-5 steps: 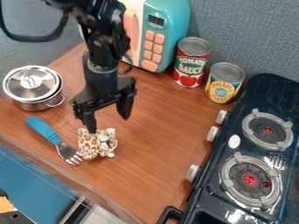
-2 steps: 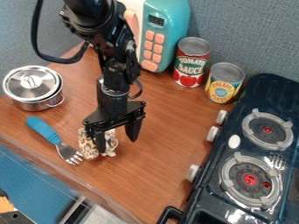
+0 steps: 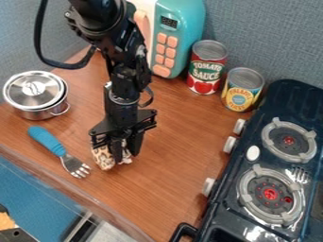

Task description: Put the tiger stuffed toy to the upper left beside the pot

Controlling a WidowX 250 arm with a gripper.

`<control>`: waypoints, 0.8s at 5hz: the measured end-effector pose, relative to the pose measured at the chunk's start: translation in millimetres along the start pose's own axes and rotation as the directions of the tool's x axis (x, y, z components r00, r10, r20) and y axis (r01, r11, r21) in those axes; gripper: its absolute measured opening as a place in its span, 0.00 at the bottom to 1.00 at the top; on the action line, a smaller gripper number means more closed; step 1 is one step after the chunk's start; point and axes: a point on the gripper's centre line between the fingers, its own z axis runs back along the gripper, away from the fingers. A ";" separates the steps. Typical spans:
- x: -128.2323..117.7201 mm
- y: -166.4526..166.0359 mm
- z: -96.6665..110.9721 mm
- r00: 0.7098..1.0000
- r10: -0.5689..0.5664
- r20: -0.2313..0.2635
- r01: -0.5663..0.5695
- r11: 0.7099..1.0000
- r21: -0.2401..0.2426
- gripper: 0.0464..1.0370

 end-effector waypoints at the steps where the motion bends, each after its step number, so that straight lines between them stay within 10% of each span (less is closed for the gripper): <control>1: -0.6 0.9 -0.2 1.000 -0.006 -0.002 0.006 1.000 0.004 0.14; 4: 14.0 -19.2 44.4 0.999 -0.021 0.041 0.023 0.999 -0.048 0.06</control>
